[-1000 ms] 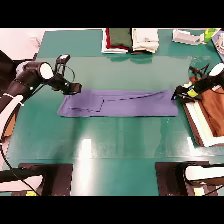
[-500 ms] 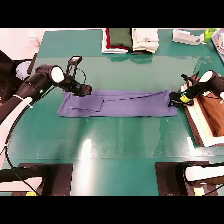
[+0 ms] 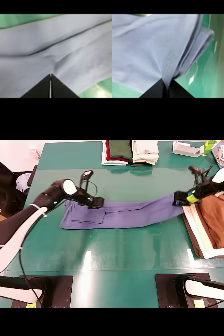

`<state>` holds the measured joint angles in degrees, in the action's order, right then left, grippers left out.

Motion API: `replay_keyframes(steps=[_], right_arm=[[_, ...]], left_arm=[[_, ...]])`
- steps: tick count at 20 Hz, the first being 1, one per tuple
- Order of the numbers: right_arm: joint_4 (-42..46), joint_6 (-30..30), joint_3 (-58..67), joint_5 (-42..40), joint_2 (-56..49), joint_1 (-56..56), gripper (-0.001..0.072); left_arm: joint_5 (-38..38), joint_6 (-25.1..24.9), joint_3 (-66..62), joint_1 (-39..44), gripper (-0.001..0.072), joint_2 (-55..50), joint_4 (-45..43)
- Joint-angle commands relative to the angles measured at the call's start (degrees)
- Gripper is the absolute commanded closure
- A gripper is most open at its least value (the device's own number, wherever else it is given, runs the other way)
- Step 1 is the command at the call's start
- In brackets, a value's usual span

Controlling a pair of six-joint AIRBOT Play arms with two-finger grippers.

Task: Fold the shirts.

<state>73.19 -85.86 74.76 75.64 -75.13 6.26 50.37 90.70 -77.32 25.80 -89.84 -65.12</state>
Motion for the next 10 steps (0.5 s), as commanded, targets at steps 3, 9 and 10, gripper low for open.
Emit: replay_keyframes(steps=[3, 9, 10], right_arm=[[-0.2, -4.0, 11.9, 4.8, 5.1, -8.5, 0.0696], [-0.2, -6.9, 22.1, 5.6, 4.6, -16.5, 0.0696], [-0.2, -7.3, 23.7, 5.8, 3.9, -17.5, 0.0696]], left_arm=[[-0.8, -1.8, -8.3, 7.6, 0.0682, -10.3, 2.0], [1.3, -2.3, -11.8, 10.7, 0.0682, -16.2, 2.2], [1.5, -2.3, -11.8, 10.7, 0.0682, -16.4, 2.2]])
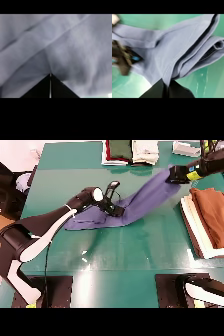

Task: Fold the shirts.

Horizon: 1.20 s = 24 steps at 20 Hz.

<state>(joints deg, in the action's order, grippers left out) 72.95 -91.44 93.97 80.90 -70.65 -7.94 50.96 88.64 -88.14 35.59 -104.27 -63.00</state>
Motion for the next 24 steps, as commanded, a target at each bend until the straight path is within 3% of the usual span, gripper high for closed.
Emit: replay_keyframes(steps=[1, 7, 11, 16, 21, 22, 23, 24], right_arm=[[0.0, -1.8, 6.3, 1.0, -1.5, -4.3, 0.0696], [0.0, -3.2, 13.7, 2.8, -7.3, -9.9, 0.0696], [-0.1, -5.0, 13.8, -0.7, -8.7, -14.3, 0.0696], [-9.9, -5.1, 13.8, -13.2, -15.7, -23.6, 0.0695], [-16.3, -0.7, 14.1, -33.6, -28.8, -35.9, 0.0686], [-17.9, 2.4, 15.4, -36.5, -31.7, -37.6, 0.0604], [-19.4, 5.2, 18.3, -37.3, -34.9, -38.9, 0.0439], [-18.8, 6.5, 21.6, -35.8, -37.2, -39.7, 0.0413]], left_arm=[[1.0, -0.2, -0.9, 0.9, 0.0682, -1.9, 0.1], [5.7, 0.1, -5.9, -0.6, 0.0682, -0.3, -5.9], [8.6, 1.3, -6.2, -8.0, 0.0681, 9.2, -13.4], [15.7, 1.2, -6.2, -19.7, 0.068, 24.5, -29.6], [17.2, 0.8, -6.2, -28.2, 0.068, 36.9, -31.3], [17.3, 0.8, -6.2, -28.8, 0.068, 38.3, -31.4], [17.4, 0.8, -6.2, -29.0, 0.068, 39.4, -31.4], [17.6, 0.8, -6.2, -29.0, 0.068, 40.3, -31.4]])
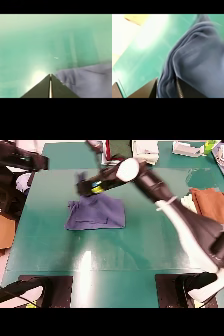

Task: Fold the shirts.

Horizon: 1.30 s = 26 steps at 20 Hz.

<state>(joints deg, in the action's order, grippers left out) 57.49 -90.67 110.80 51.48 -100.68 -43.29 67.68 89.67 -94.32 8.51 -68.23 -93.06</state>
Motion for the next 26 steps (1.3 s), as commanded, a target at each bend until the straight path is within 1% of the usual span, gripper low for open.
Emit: replay_keyframes(steps=[1, 3, 6, 9, 11, 12, 13, 14, 15, 17, 19, 21, 23, 26], right_arm=[[-2.0, 5.6, 7.1, -4.6, -8.2, -4.5, 0.0414], [1.7, 3.6, 5.4, -1.9, -6.1, -2.6, 0.0414], [8.0, 0.5, -5.0, 3.0, 1.4, 3.6, 0.0414], [17.5, -6.6, -14.8, 13.4, 7.3, 11.6, 0.0414], [19.6, -9.4, -19.3, 18.4, 9.0, 16.6, 0.041], [18.9, -10.1, -21.2, 19.9, 9.3, 18.5, 0.0356], [18.2, -10.1, -22.7, 21.1, 9.2, 19.9, 0.0256], [16.8, -10.4, -24.1, 21.4, 9.0, 21.0, 0.0155], [15.1, -10.5, -24.9, 21.4, 8.4, 21.5, 0.0127], [12.3, -12.0, -25.5, 20.4, 6.7, 21.5, 0.0127], [12.5, -15.3, -25.5, 18.8, 4.9, 20.0, 0.0129], [12.5, -16.9, -25.4, 16.2, 3.0, 18.4, 0.013], [12.6, -17.5, -25.4, 14.0, 1.3, 16.7, 0.0139], [12.5, -18.9, -25.4, 10.8, -1.1, 14.5, 0.014]], left_arm=[[1.2, -0.2, 0.0, -1.9, 0.068, 4.5, -1.3], [2.9, -0.2, 0.0, -1.9, 0.0681, 4.8, -1.3], [4.6, -0.2, 0.0, -1.9, 0.0681, 4.8, -0.1], [4.4, -0.2, 0.0, -1.9, 0.0681, 4.6, 5.5], [2.8, -1.7, 0.0, -1.9, 0.0681, 4.0, 9.6], [2.3, -1.7, 0.0, -1.9, 0.0681, 3.6, 11.2], [2.0, -1.8, 0.3, -1.9, 0.0681, 3.1, 12.3], [1.9, -2.2, 0.7, -1.9, 0.0681, 2.9, 13.0], [2.2, -2.9, 1.0, -1.9, 0.0681, 2.5, 13.5], [2.4, -3.2, 1.9, -1.9, 0.0681, 2.0, 14.4], [2.4, -3.2, 2.9, -1.9, 0.0681, 2.0, 14.5], [2.6, -3.5, 3.4, -1.9, 0.0681, 2.0, 14.4], [2.7, -4.7, 3.4, -1.9, 0.0681, 2.1, 14.5], [3.2, -4.7, 3.4, -1.9, 0.0681, 2.1, 14.5]])
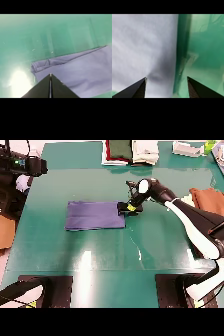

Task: Fold the shirts.

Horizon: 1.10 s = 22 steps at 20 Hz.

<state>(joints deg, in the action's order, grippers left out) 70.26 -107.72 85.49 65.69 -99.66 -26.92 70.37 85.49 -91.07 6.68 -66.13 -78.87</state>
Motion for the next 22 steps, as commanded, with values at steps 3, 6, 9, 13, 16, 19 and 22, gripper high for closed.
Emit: replay_keyframes(steps=[3, 6, 9, 13, 16, 19, 22], right_arm=[[-0.2, -1.8, -0.1, -7.7, -2.8, -3.8, 0.0223], [-0.1, -0.7, -0.1, -12.1, -2.8, -4.9, 0.0674], [0.7, 0.0, 3.4, -8.0, -2.6, -3.5, 0.0694], [9.2, 1.5, 16.6, 6.2, 0.2, 3.7, 0.0694], [14.6, 2.5, 22.9, 11.0, 5.0, 12.3, 0.0694], [15.4, 4.7, 26.4, 15.1, 8.8, 24.0, 0.0694], [15.3, 6.7, 26.7, 16.7, 11.2, 35.5, 0.0694]], left_arm=[[0.6, -0.5, 0.2, 0.0, 0.0681, 0.0, 1.0], [0.5, -0.5, 0.2, 0.1, 0.0681, 0.0, 2.2], [0.1, -0.8, 0.2, 3.7, 0.0682, 0.0, 1.4], [-1.1, -1.6, 0.2, 11.3, 0.0681, -0.1, 1.2], [-2.0, -1.6, 0.2, 14.4, 0.0681, -0.1, 1.2], [-2.5, -1.5, 0.2, 15.1, 0.0681, -0.1, 1.4], [-2.5, -1.4, 0.2, 15.1, 0.0681, -0.1, 1.4]])
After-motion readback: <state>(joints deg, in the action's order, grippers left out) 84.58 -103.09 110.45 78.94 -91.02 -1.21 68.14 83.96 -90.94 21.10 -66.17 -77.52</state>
